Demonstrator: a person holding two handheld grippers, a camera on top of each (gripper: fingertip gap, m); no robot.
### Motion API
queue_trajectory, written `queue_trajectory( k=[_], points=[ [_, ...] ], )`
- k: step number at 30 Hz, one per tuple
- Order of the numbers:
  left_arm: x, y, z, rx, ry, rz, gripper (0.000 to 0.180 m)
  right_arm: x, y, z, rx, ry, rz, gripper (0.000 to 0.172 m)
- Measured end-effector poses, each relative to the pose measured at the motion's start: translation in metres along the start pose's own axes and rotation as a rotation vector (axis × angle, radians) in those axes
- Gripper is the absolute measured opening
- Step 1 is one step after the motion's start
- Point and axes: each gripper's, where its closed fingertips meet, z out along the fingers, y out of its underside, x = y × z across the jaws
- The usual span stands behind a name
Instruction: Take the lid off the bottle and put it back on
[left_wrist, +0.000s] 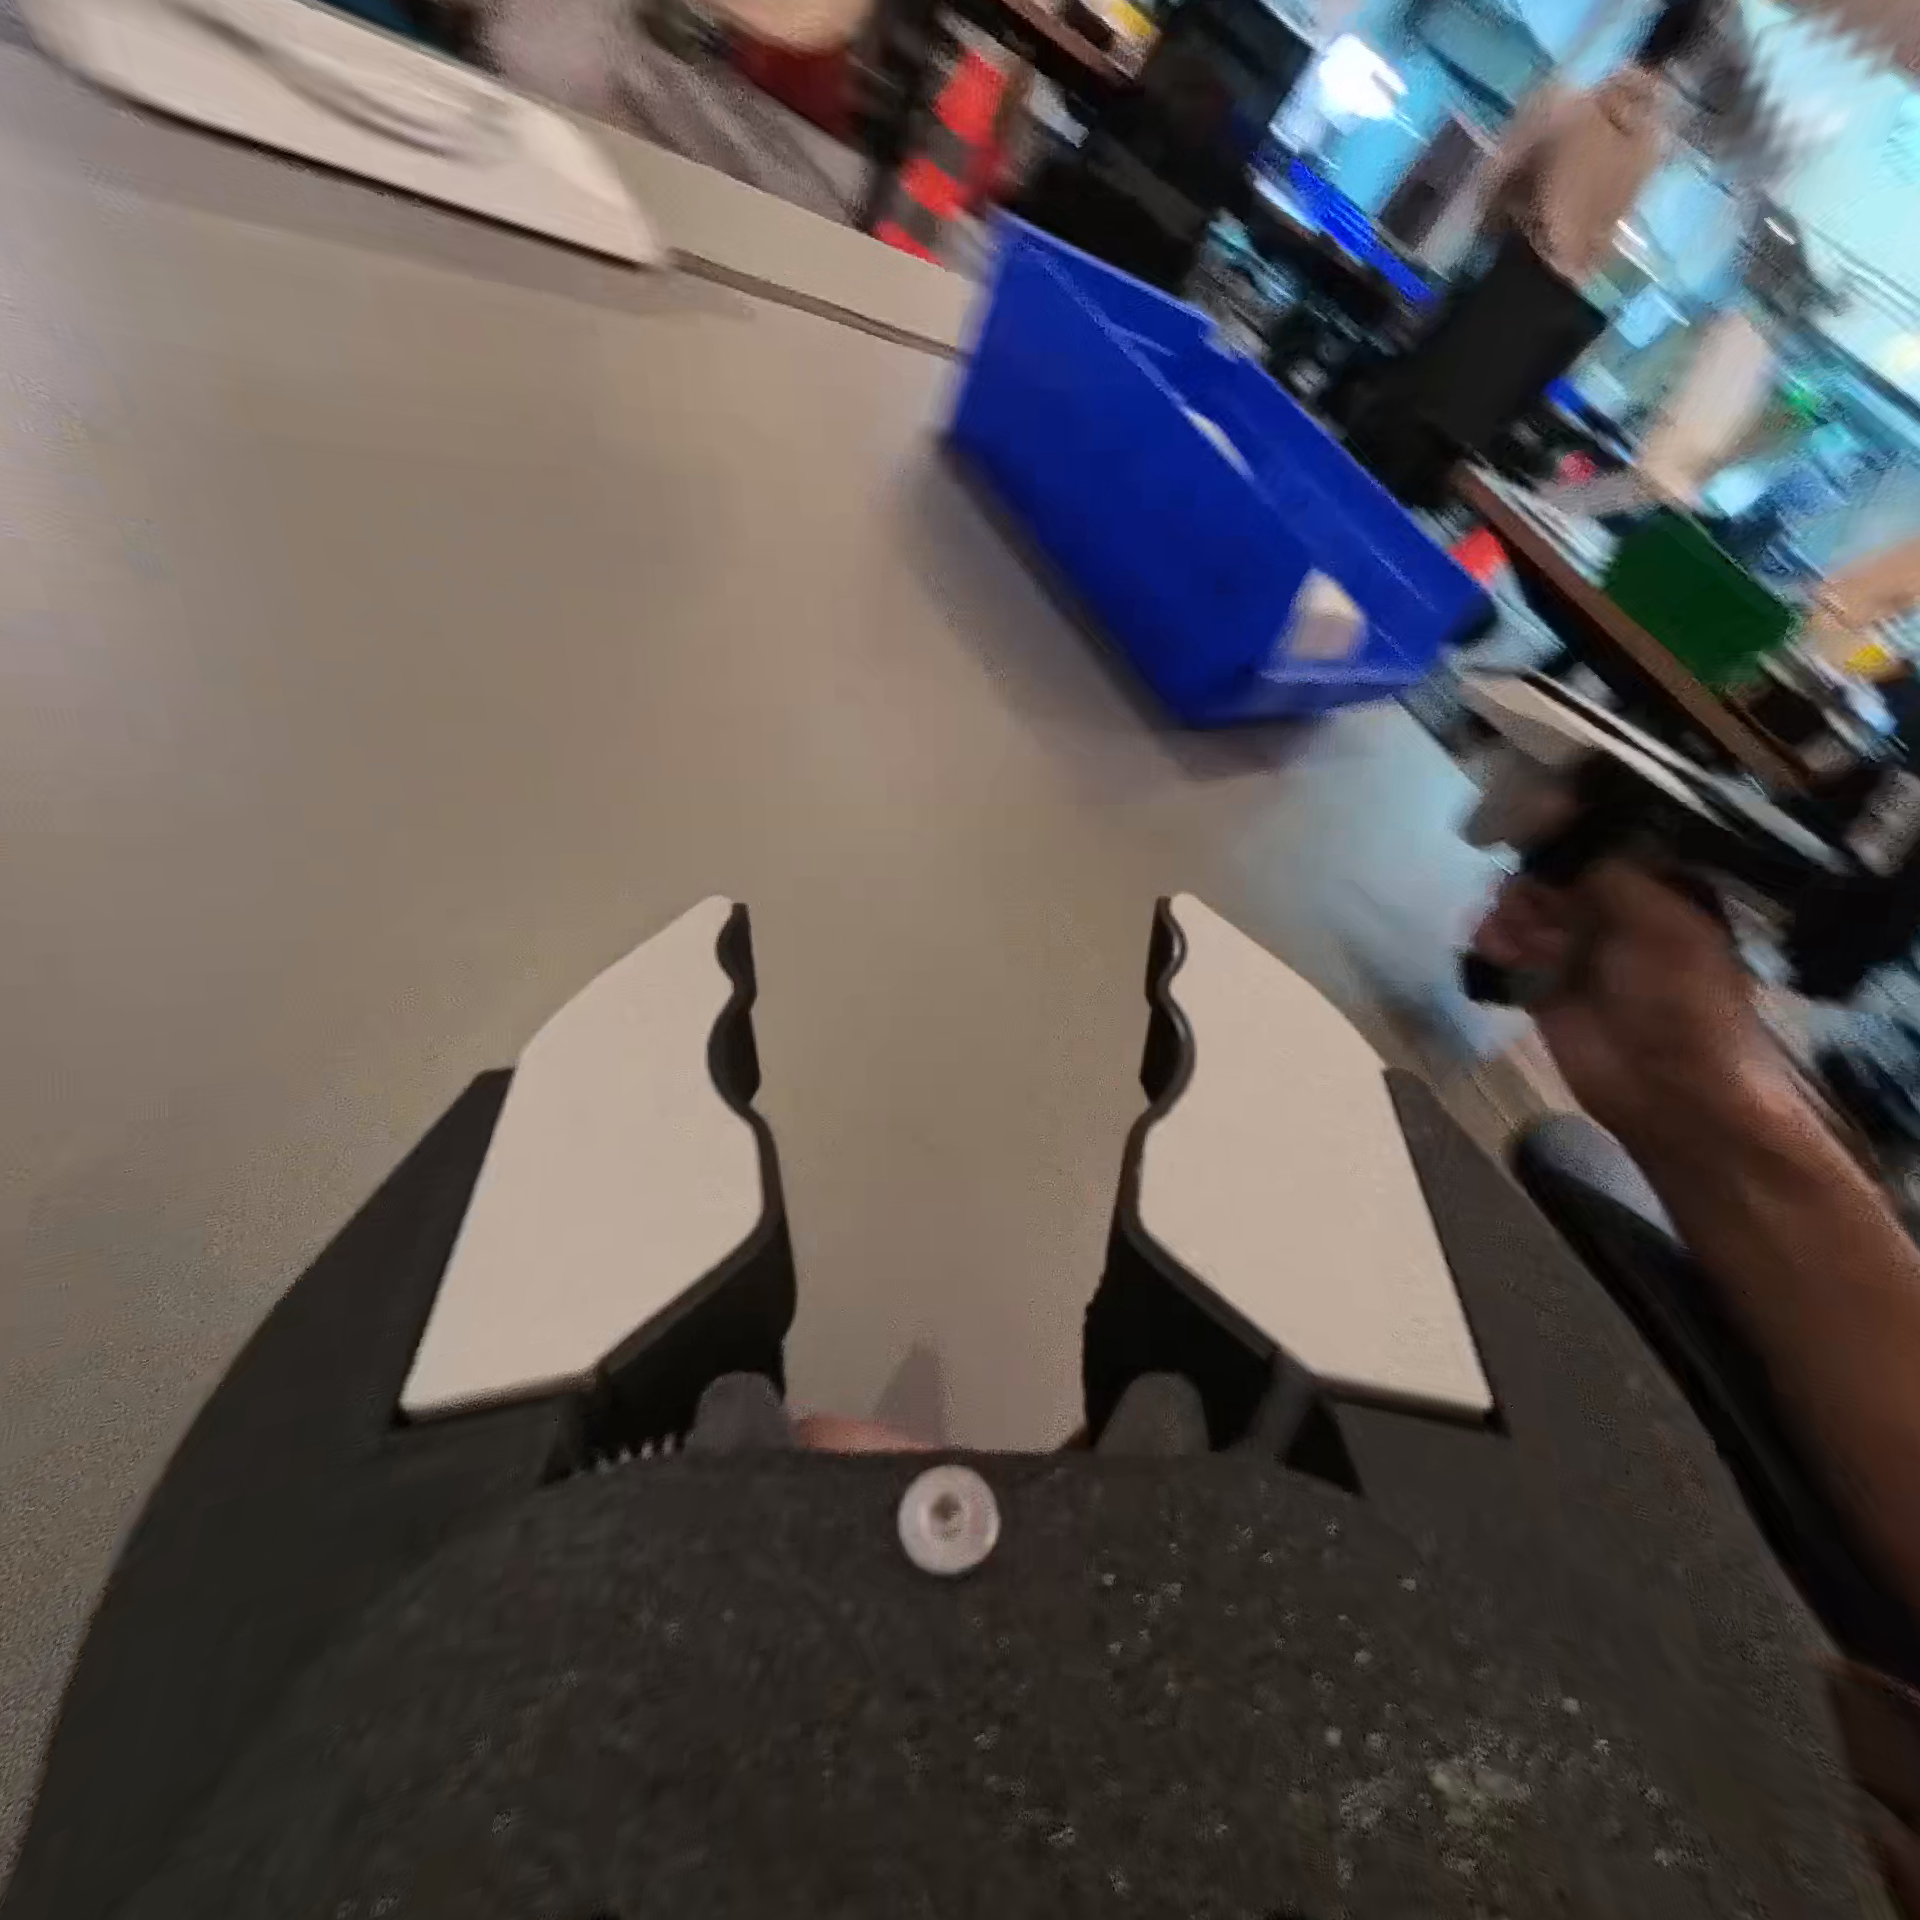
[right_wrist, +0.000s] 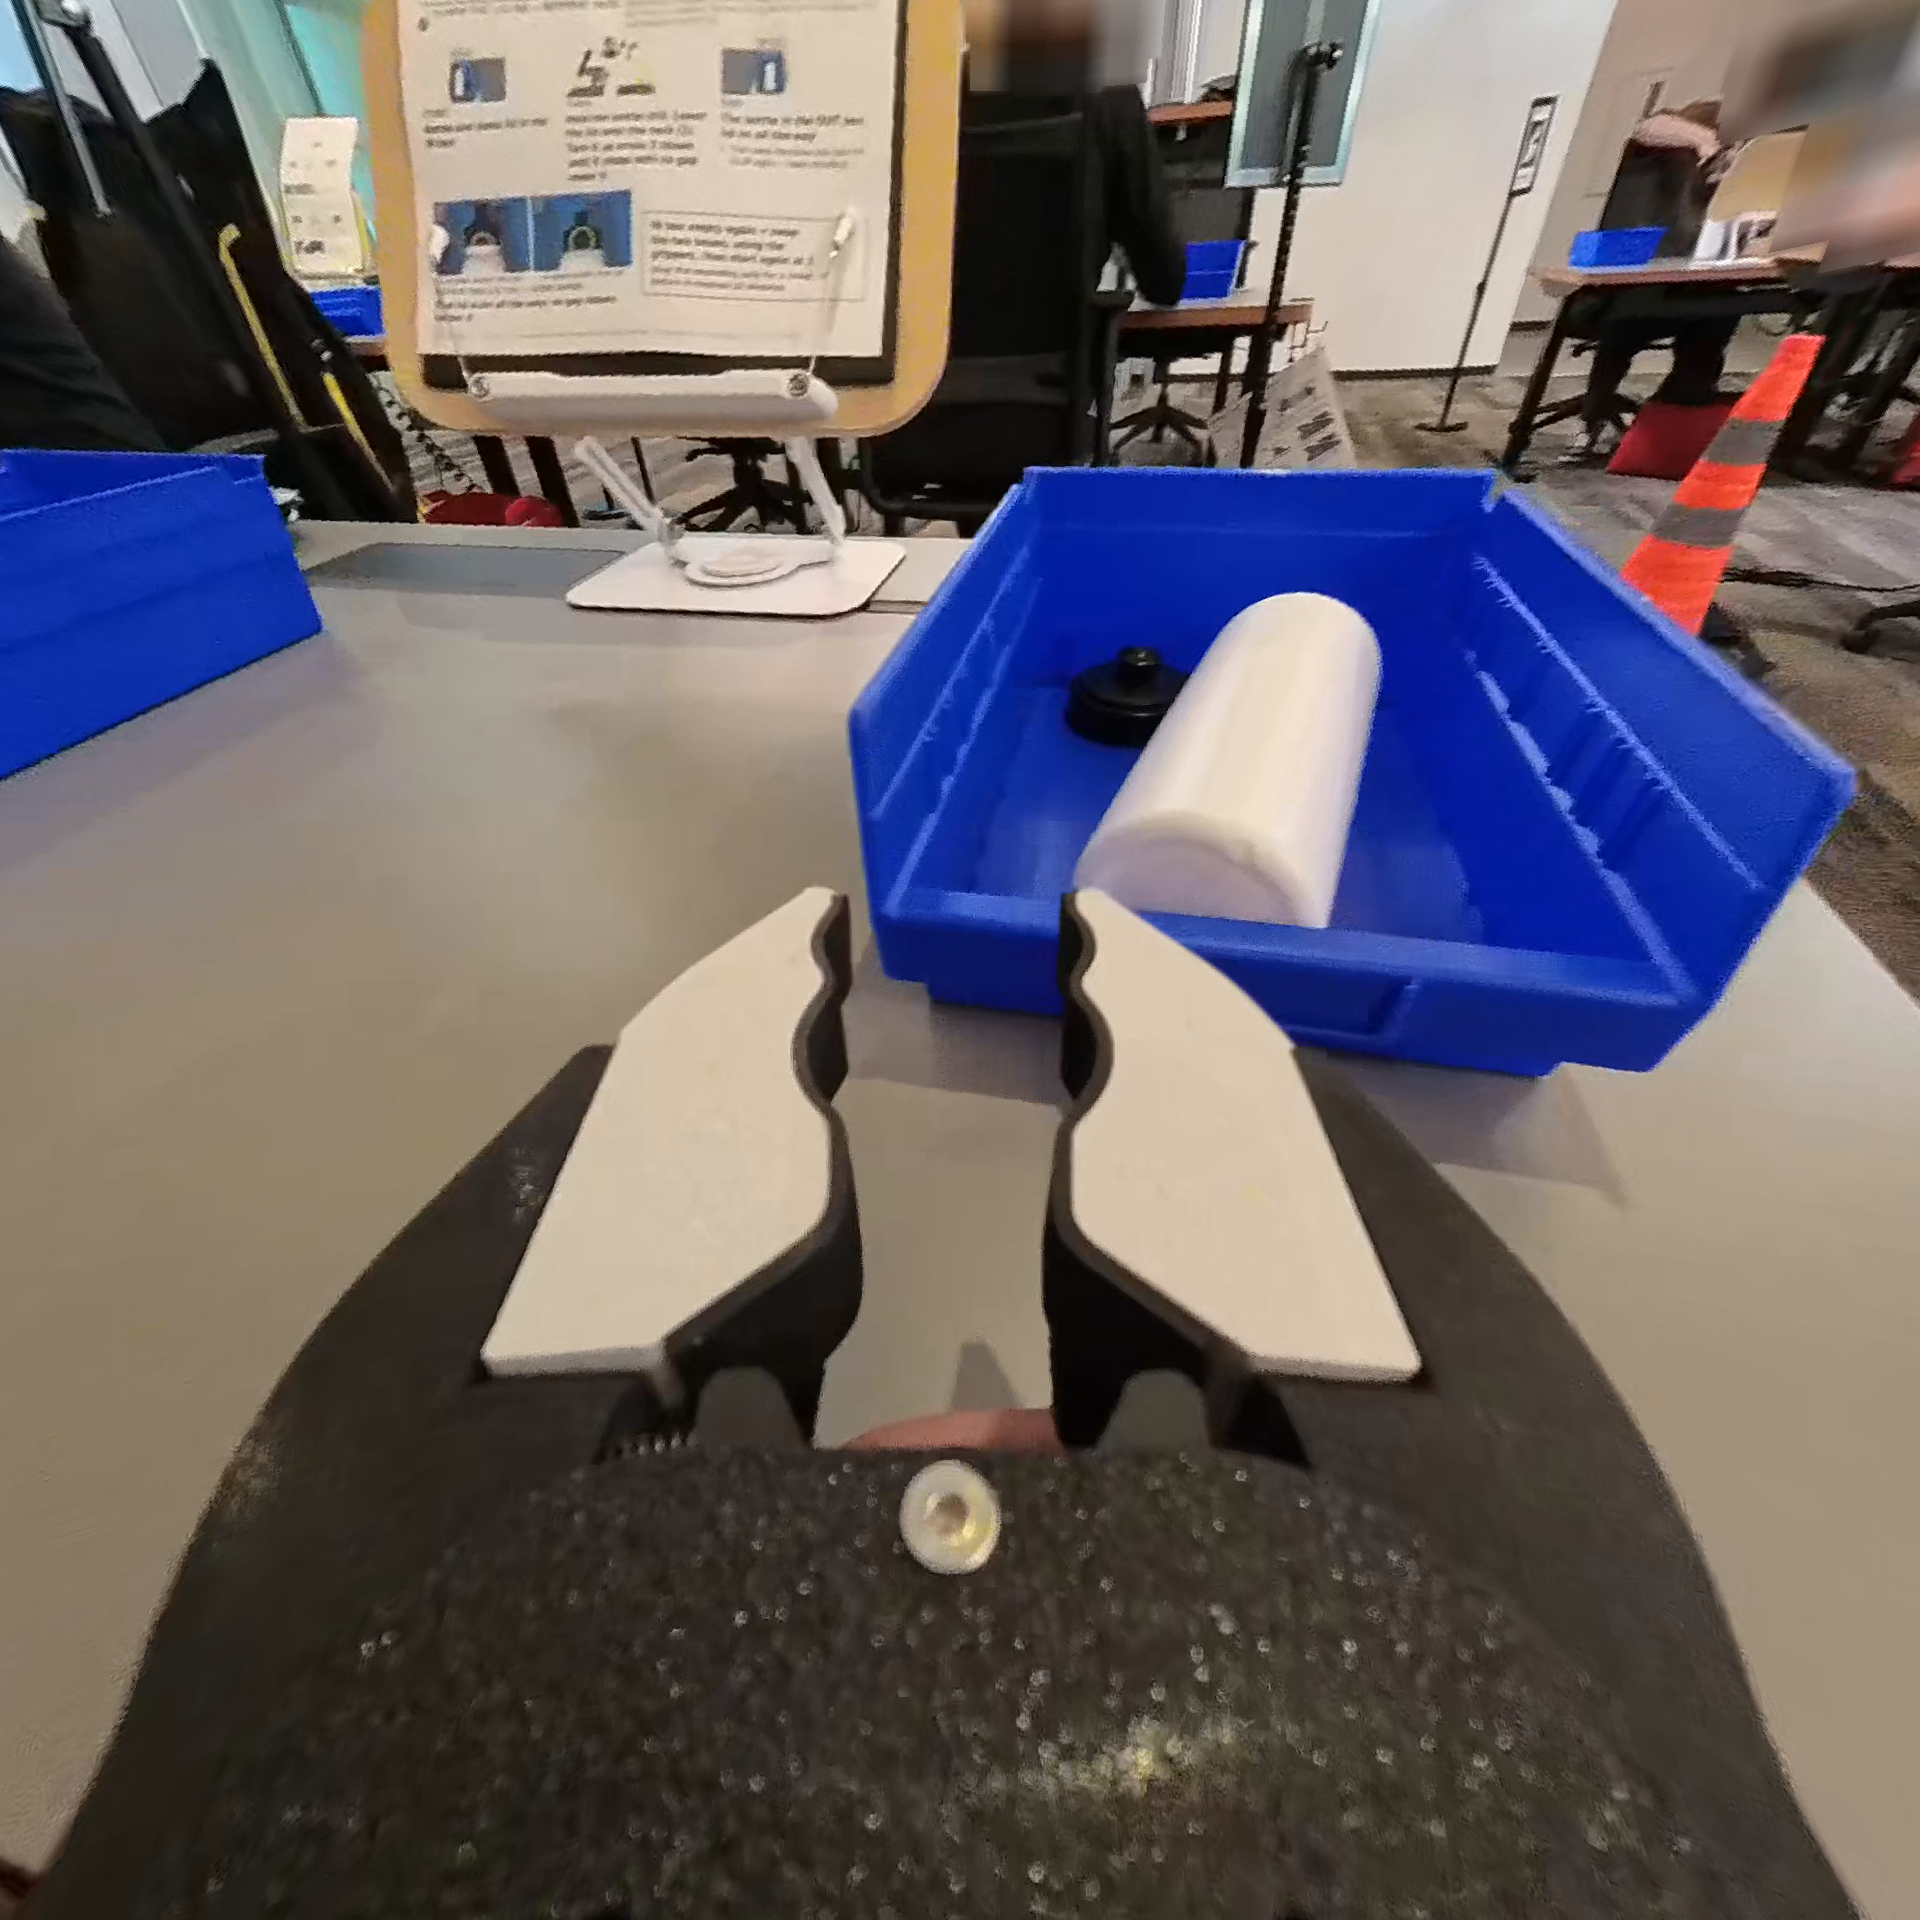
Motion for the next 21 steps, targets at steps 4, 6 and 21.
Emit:
queue_trajectory(
  k=[4, 6, 21],
  points=[
    [0.086, 0.009, 0.090, -0.159, 0.107, 0.254, 0.081, 0.016, -0.002, 0.003, -0.001, 0.039, -0.012, 0.038],
    [0.109, 0.002, 0.140, -0.202, 0.094, 0.301, 0.087, 0.028, 0.001, 0.004, -0.017, 0.072, -0.022, 0.038],
    [0.097, -0.032, 0.317, -0.225, -0.336, 0.321, 0.035, 0.122, 0.027, -0.010, -0.159, 0.343, 0.066, 0.046]
  ],
)
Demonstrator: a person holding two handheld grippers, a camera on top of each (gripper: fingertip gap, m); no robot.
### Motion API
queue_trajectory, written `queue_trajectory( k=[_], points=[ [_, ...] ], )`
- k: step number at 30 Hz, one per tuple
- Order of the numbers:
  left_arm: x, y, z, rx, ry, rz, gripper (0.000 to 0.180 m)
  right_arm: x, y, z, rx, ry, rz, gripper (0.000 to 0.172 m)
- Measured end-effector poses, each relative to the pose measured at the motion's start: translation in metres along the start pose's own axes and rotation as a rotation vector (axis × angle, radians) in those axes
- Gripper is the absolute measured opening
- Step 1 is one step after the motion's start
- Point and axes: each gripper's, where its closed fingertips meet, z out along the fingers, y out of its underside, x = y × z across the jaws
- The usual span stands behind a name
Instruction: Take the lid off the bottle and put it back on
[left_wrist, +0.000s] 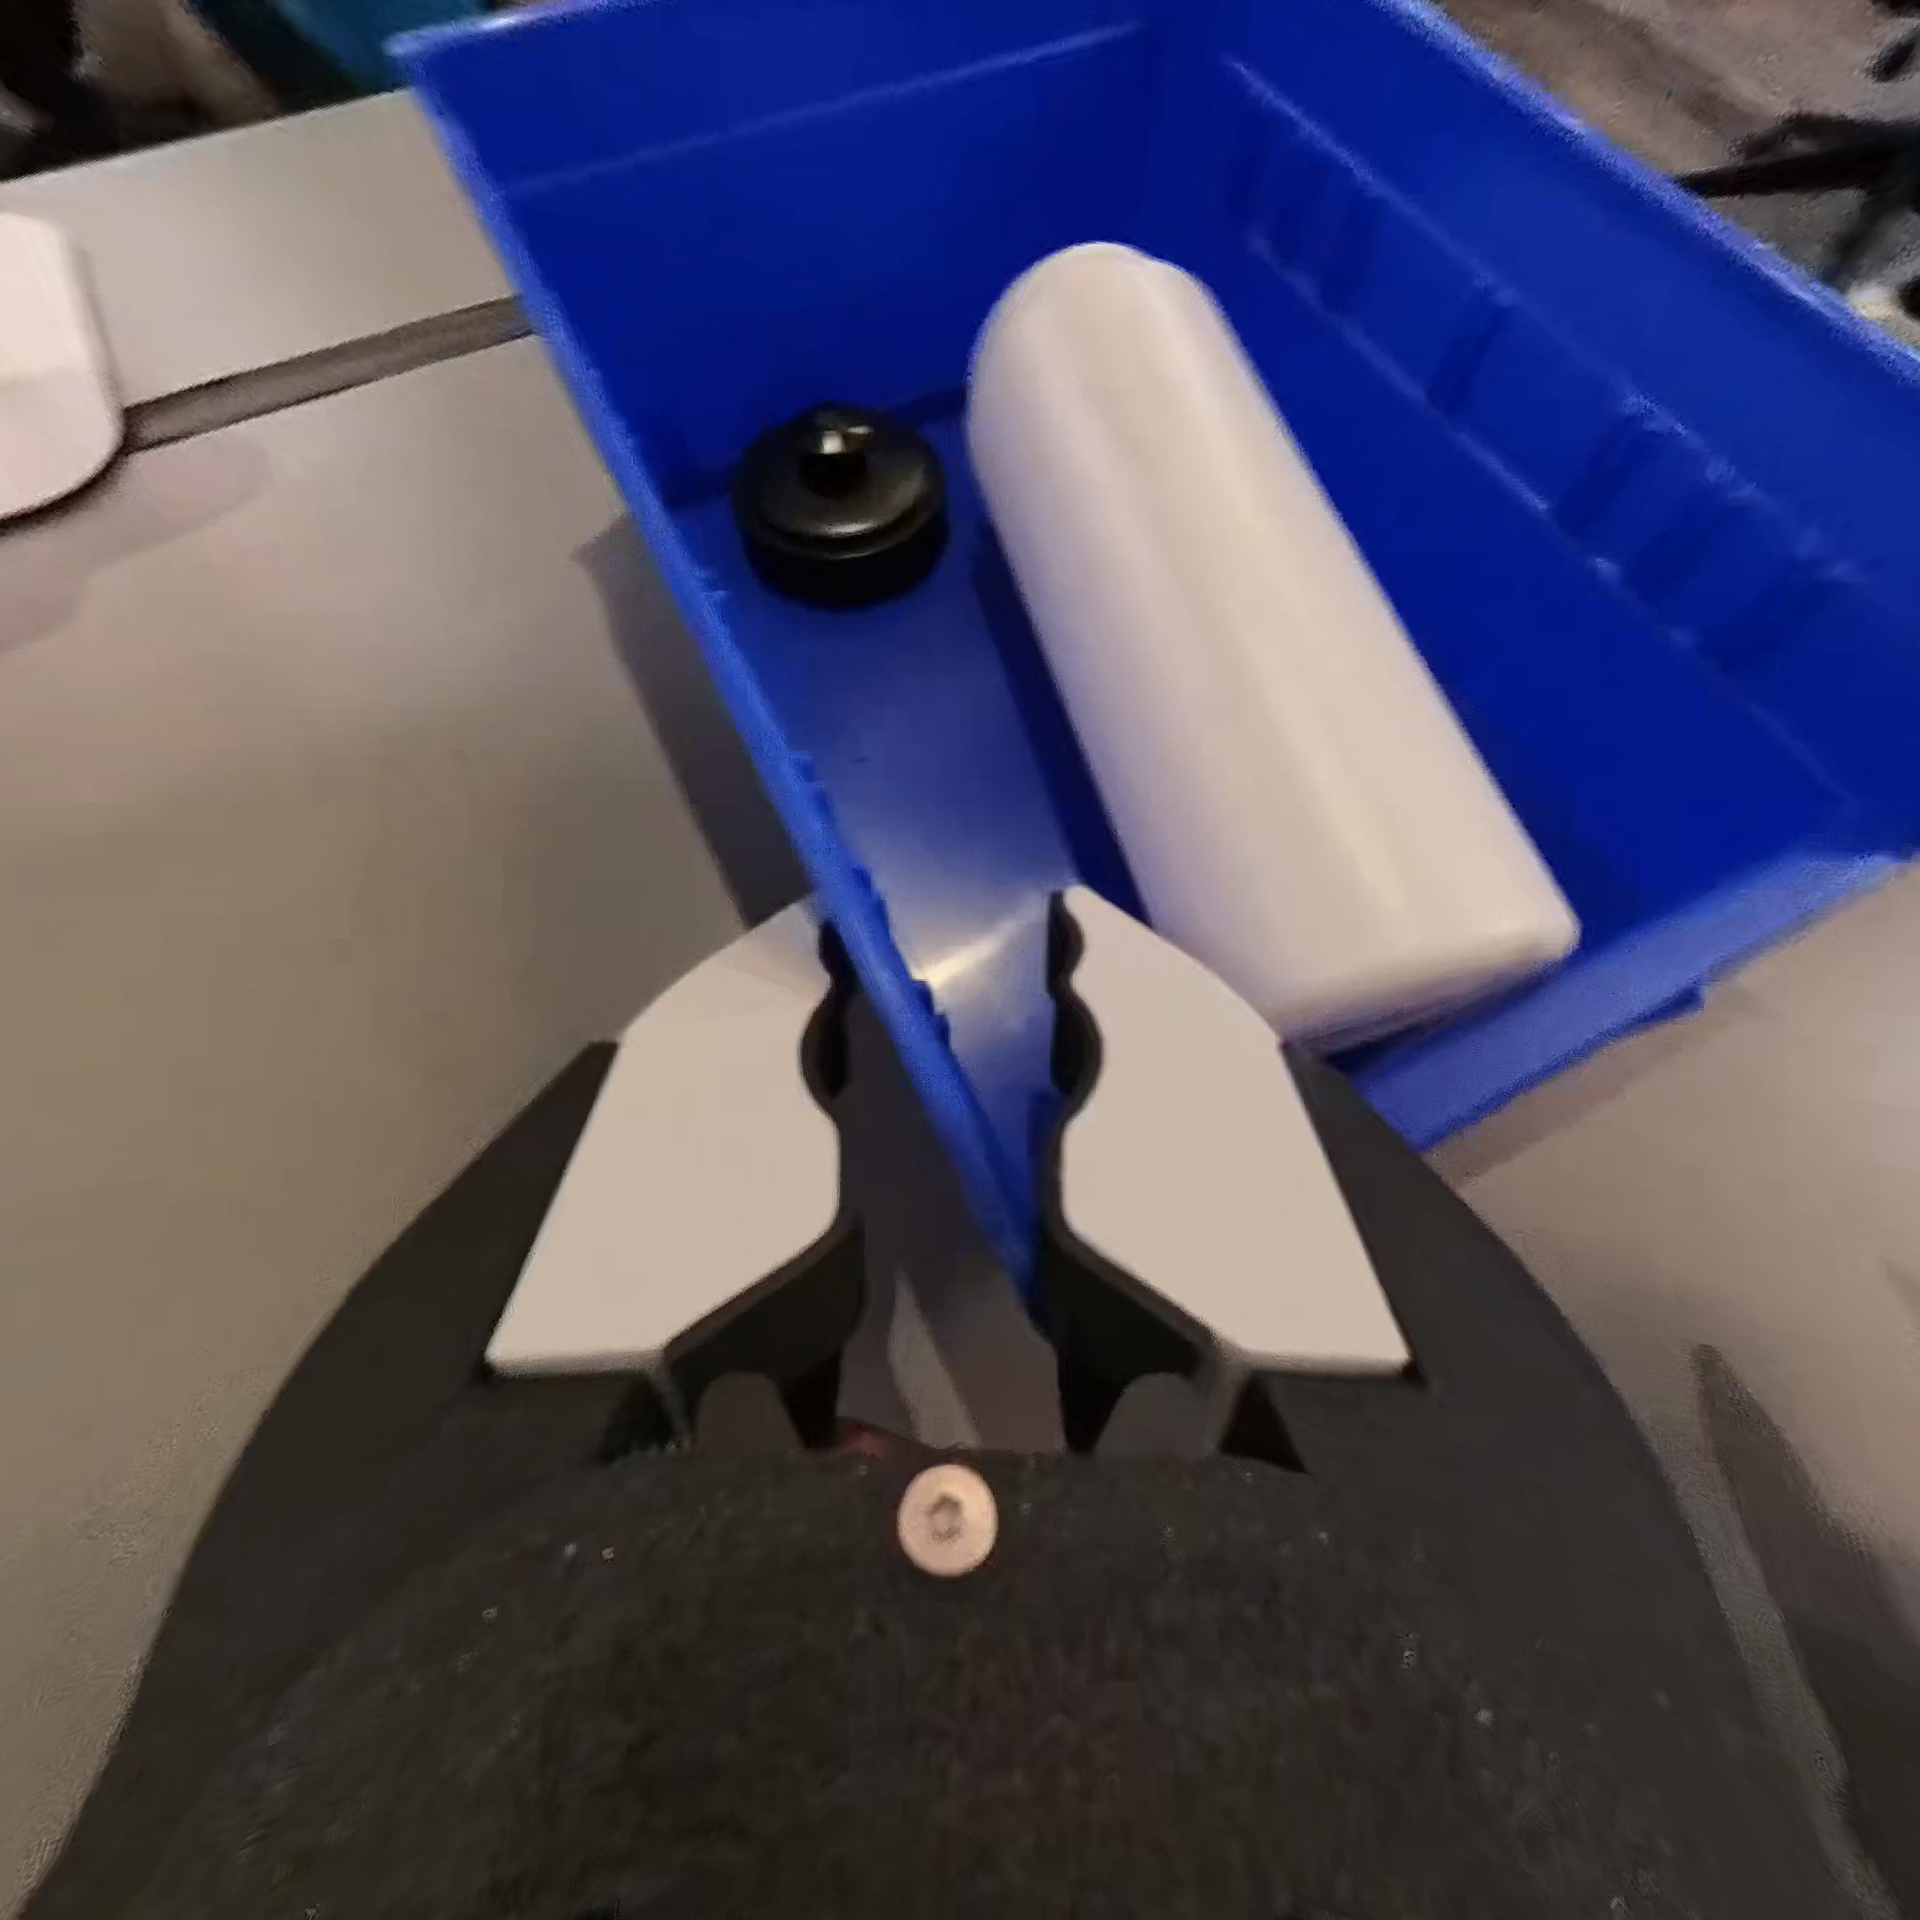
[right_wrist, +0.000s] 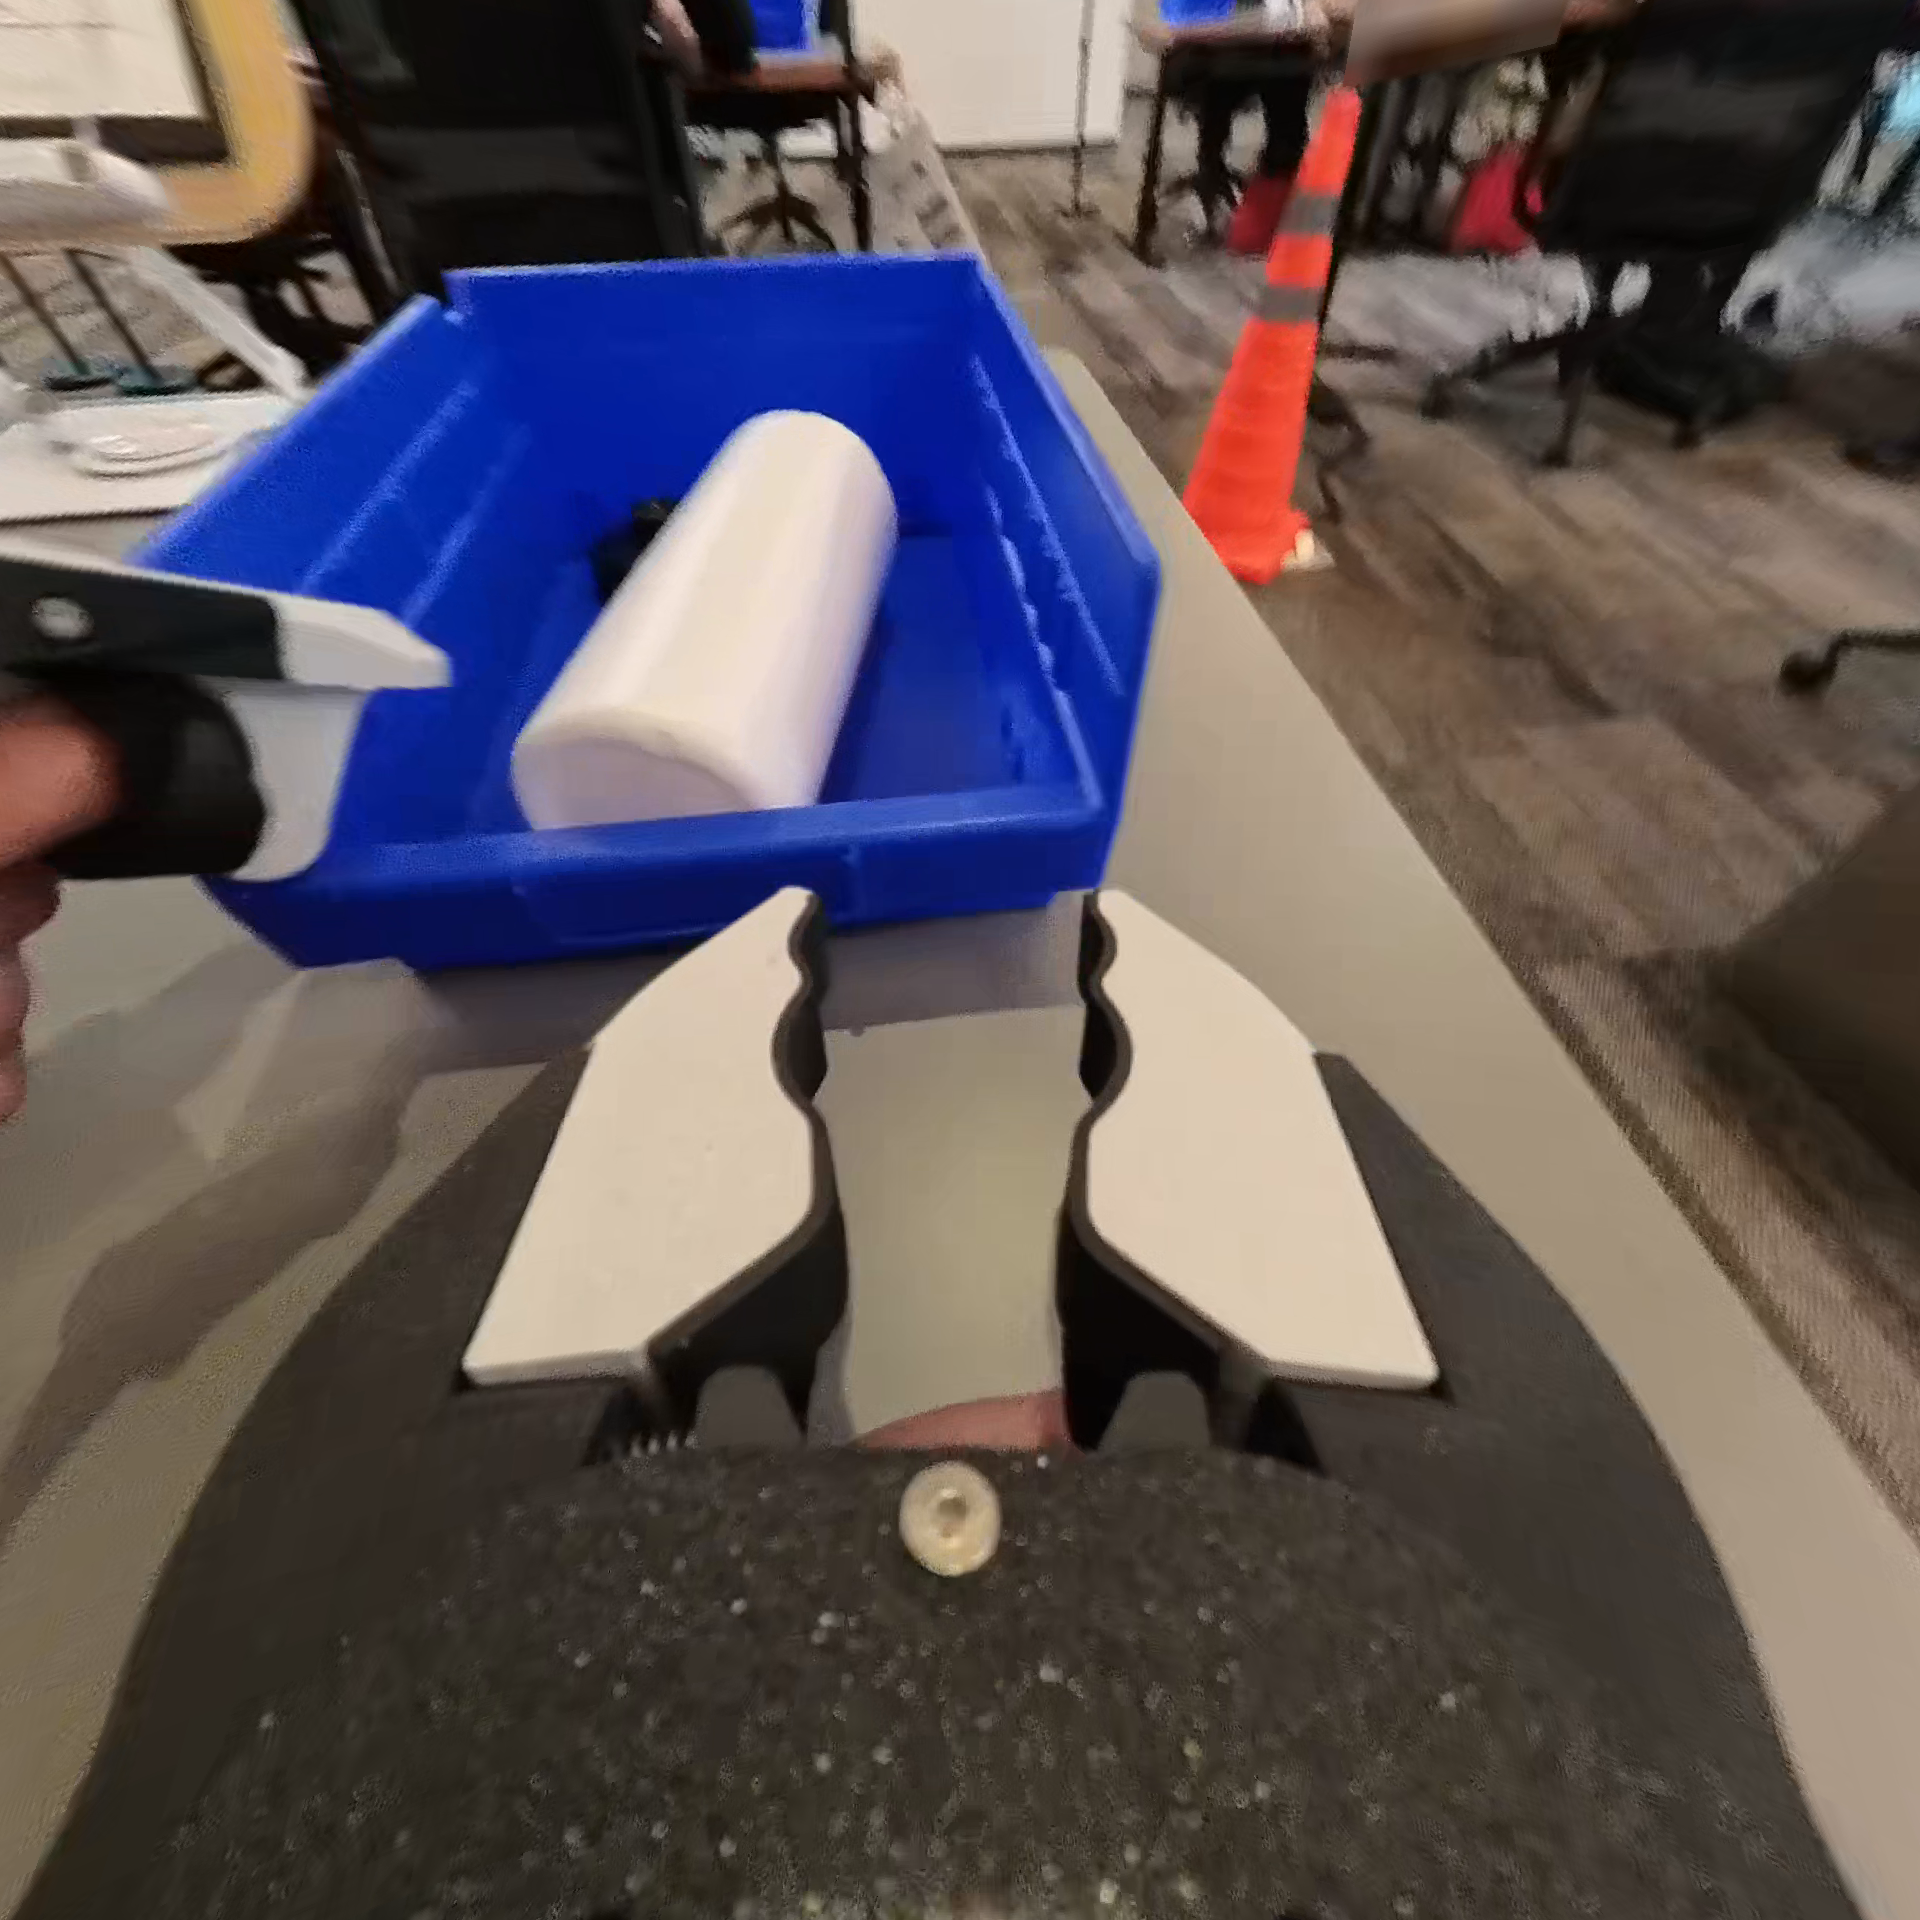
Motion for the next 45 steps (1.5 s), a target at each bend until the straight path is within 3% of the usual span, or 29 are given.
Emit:
queue_trajectory(
  k=[5, 8, 12, 14, 16, 20, 23, 27, 34, 40, 45],
  points=[
    [-0.024, 0.007, -0.013, 0.024, -0.116, -0.067, 0.007, -0.009, 0.005, 0.010, -0.046, -0.031, 0.108, 0.061],
    [-0.023, 0.021, -0.033, 0.072, -0.078, -0.151, 0.004, -0.019, -0.001, 0.014, -0.025, -0.046, 0.101, 0.071],
    [-0.015, 0.035, -0.055, 0.095, -0.061, -0.106, 0.004, -0.024, -0.008, 0.015, -0.010, -0.027, 0.086, 0.078],
    [-0.018, 0.040, -0.062, 0.096, -0.064, -0.109, 0.005, -0.023, -0.007, 0.014, -0.025, -0.020, 0.076, 0.064],
    [-0.022, 0.044, -0.068, 0.098, -0.050, -0.112, 0.005, -0.013, -0.003, 0.010, -0.062, 0.029, 0.075, 0.007],
    [-0.041, 0.049, -0.084, 0.126, -0.081, -0.128, 0.004, -0.030, -0.005, 0.007, -0.069, 0.055, -0.035, 0.006],
    [-0.082, 0.042, -0.108, 0.185, -0.125, -0.146, 0.004, -0.070, -0.021, 0.005, -0.009, 0.017, -0.046, 0.005],
    [-0.164, 0.038, -0.151, 0.247, -0.246, -0.147, 0.004, -0.158, -0.048, 0.015, 0.078, -0.118, -0.080, 0.005],
    [-0.280, 0.075, -0.192, 0.192, -0.402, -0.173, 0.003, -0.298, -0.047, 0.039, 0.017, -0.287, -0.058, 0.005],
    [-0.323, 0.120, -0.184, 0.135, -0.395, -0.259, 0.003, -0.350, -0.010, 0.051, -0.101, -0.338, -0.096, 0.004],
    [-0.322, 0.120, -0.186, 0.147, -0.377, -0.248, 0.008, -0.355, -0.008, 0.049, -0.099, -0.373, -0.108, 0.009]
  ],
)
